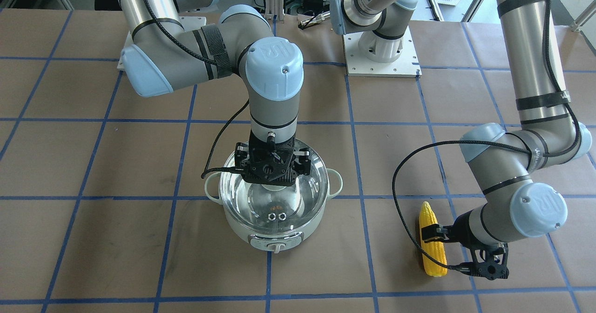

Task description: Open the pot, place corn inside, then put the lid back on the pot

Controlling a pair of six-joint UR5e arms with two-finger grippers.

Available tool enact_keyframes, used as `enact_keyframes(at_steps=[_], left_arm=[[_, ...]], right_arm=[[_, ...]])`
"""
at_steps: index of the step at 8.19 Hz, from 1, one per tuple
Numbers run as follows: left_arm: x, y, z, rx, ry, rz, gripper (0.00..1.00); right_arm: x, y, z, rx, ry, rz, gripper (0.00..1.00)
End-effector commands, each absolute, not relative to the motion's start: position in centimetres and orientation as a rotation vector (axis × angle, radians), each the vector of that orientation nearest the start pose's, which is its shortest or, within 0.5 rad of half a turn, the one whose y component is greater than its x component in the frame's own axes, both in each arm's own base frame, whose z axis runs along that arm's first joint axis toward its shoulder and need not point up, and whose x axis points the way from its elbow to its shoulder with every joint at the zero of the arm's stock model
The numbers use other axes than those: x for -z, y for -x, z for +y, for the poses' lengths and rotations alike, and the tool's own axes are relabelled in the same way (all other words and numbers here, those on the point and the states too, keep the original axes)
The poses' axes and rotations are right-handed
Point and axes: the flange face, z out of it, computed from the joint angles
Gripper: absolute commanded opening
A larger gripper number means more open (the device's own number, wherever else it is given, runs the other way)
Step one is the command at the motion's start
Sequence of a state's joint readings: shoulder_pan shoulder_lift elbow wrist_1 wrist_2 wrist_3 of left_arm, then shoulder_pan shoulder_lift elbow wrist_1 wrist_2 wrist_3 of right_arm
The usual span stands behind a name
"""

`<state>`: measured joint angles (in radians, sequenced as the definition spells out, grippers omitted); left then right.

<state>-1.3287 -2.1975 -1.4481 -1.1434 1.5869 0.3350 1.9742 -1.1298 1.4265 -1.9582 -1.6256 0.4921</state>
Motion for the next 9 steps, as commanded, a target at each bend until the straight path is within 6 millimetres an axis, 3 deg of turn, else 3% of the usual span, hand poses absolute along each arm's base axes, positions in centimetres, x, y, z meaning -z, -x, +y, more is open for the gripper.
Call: enact_keyframes(at_steps=[1, 2, 3, 4, 5, 6, 8, 9], left_arm=[[-18.8, -3.7, -69.8, -0.17, -0.065, 3.148, 1.0], [-18.4, -3.7, -69.9, -0.178, -0.002, 3.146, 1.0], [-18.3, -3.7, -69.9, -0.18, -0.002, 3.146, 1.0], [-18.2, -3.8, -69.9, -0.182, -0.016, 3.142, 0.78], [-18.1, -3.8, -69.9, -0.186, -0.008, 3.136, 0.2], [-18.3, -3.8, -69.9, -0.182, 0.0, 3.135, 0.0], [-19.1, -3.8, -69.9, -0.165, 0.022, 3.142, 0.0], [-20.5, -3.7, -69.9, -0.144, 0.103, 3.132, 0.0]], right_arm=[[-34.0, -37.8, -56.1, 0.161, -0.148, 3.144, 0.75], [-34.0, -37.9, -56.1, 0.16, -0.155, 3.142, 0.52], [-34.0, -37.9, -56.1, 0.159, -0.158, 3.141, 0.48], [-34.0, -37.9, -56.1, 0.159, -0.17, 3.14, 0.45], [-34.1, -37.9, -56.0, 0.162, -0.163, 3.141, 0.38], [-34.5, -37.9, -56.1, 0.17, -0.17, 3.137, 0.33], [-36.2, -37.9, -56.4, 0.206, -0.164, 3.114, 0.3], [-39.0, -37.8, -56.3, 0.269, -0.137, 3.092, 0.29]])
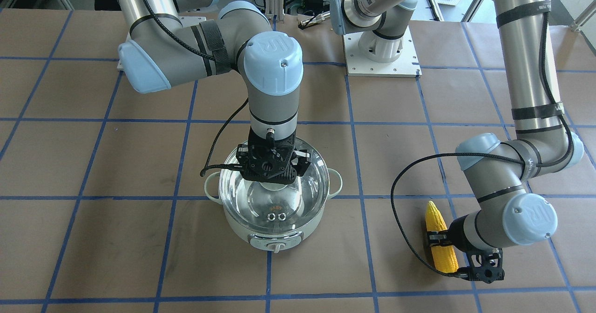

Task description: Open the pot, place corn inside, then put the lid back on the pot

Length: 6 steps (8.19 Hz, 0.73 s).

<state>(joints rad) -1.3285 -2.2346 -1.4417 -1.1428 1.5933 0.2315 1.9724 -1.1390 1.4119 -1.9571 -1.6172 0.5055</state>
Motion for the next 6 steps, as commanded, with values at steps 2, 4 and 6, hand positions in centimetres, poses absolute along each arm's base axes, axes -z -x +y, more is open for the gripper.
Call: enact_keyframes(at_steps=[2, 4, 6], left_arm=[[-24.7, -3.1, -69.0, -0.114, 0.141, 3.13, 0.0], [-31.3, 0.5, -67.7, -0.056, 0.246, 3.118, 0.0], [-37.2, 9.6, -65.9, 0.091, 0.24, 3.117, 0.0]], right_arm=[[-43.8, -34.0, -55.9, 0.31, -0.072, 3.101, 0.29], [-46.0, -26.3, -57.8, 0.275, -0.086, 3.116, 0.27], [-49.0, -16.6, -58.5, 0.241, -0.073, 3.127, 0.26]])
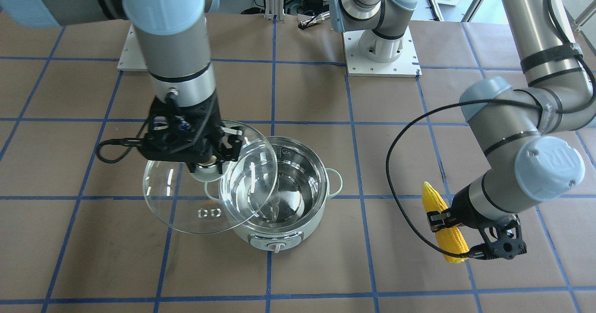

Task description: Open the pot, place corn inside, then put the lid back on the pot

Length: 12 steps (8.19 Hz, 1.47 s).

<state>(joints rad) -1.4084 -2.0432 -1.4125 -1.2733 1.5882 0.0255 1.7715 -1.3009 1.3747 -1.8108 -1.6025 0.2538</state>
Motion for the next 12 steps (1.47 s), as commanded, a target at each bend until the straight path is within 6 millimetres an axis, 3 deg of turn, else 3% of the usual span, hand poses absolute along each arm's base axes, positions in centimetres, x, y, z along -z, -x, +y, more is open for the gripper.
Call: enact_keyframes(at_steps=[1, 3, 4, 5, 7, 8, 10, 12], left_arm=[[-38.5, 13.7, -65.0, 0.134, 0.236, 3.143, 0.0], [-40.6, 22.0, -62.9, 0.174, 0.183, 3.234, 0.0], [-40.5, 25.0, -61.8, 0.145, 0.174, 3.288, 0.0], [-40.0, 27.4, -60.9, 0.117, 0.151, 3.313, 0.0], [-39.3, 31.5, -59.1, 0.08, 0.093, 3.329, 0.0], [-38.5, 31.9, -58.8, 0.047, 0.088, 3.324, 0.0], [-33.3, 33.0, -58.7, -0.084, 0.074, 3.299, 0.0], [-30.4, 33.3, -59.3, -0.15, 0.071, 3.282, 0.0]], right_arm=[[-49.4, -12.2, -59.1, 0.224, -0.058, 3.135, 0.26], [-49.1, -5.4, -59.8, 0.174, 0.001, 3.159, 0.24], [-48.2, -0.4, -59.9, 0.134, 0.082, 3.16, 0.23], [-47.4, 2.5, -59.8, 0.102, 0.071, 3.147, 0.22], [-47.1, 2.6, -59.8, 0.098, 0.071, 3.14, 0.22], [-46.7, 2.7, -59.8, 0.086, 0.07, 3.14, 0.22], [-46.7, 2.8, -59.8, 0.081, 0.07, 3.149, 0.21], [-46.6, 2.9, -59.6, 0.06, 0.068, 3.147, 0.2]])
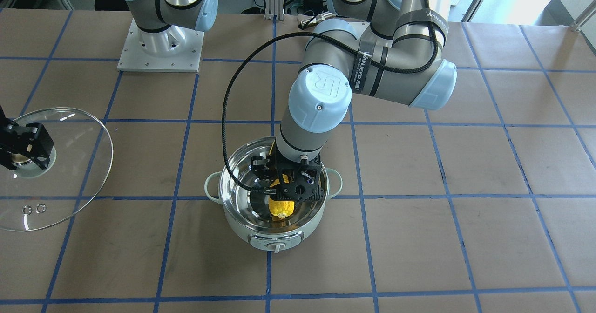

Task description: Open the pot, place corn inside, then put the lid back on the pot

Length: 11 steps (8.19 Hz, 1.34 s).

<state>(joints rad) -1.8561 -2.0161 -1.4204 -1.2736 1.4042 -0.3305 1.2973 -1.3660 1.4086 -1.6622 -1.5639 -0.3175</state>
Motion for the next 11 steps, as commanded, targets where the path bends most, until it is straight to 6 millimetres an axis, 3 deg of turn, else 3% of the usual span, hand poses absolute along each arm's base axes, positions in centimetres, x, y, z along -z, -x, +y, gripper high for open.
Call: enact_keyframes(at_steps=[1, 4, 5, 6, 9, 11], left_arm=[[-28.9, 33.4, -59.6, -0.183, 0.072, 3.274, 0.0], [-26.6, 33.5, -60.0, -0.235, 0.081, 3.26, 0.0], [-26.3, 33.5, -60.1, -0.241, 0.081, 3.256, 0.14], [-26.4, 33.6, -60.2, -0.224, 0.087, 3.262, 0.97], [-30.1, 33.2, -59.5, -0.167, 0.103, 3.273, 1.0], [-32.9, 31.8, -58.2, -0.236, 0.103, 3.252, 1.0]], right_arm=[[-46.6, 2.9, -59.6, 0.06, 0.068, 3.147, 0.2], [-46.9, 2.7, -59.3, 0.053, 0.065, 3.146, 0.17], [-46.9, 2.7, -59.3, 0.055, 0.063, 3.146, 0.17], [-47.0, 2.7, -59.3, 0.057, 0.061, 3.143, 0.17], [-47.1, 2.5, -59.2, 0.056, 0.053, 3.145, 0.17], [-47.4, 2.0, -59.1, 0.065, 0.058, 3.146, 0.17]])
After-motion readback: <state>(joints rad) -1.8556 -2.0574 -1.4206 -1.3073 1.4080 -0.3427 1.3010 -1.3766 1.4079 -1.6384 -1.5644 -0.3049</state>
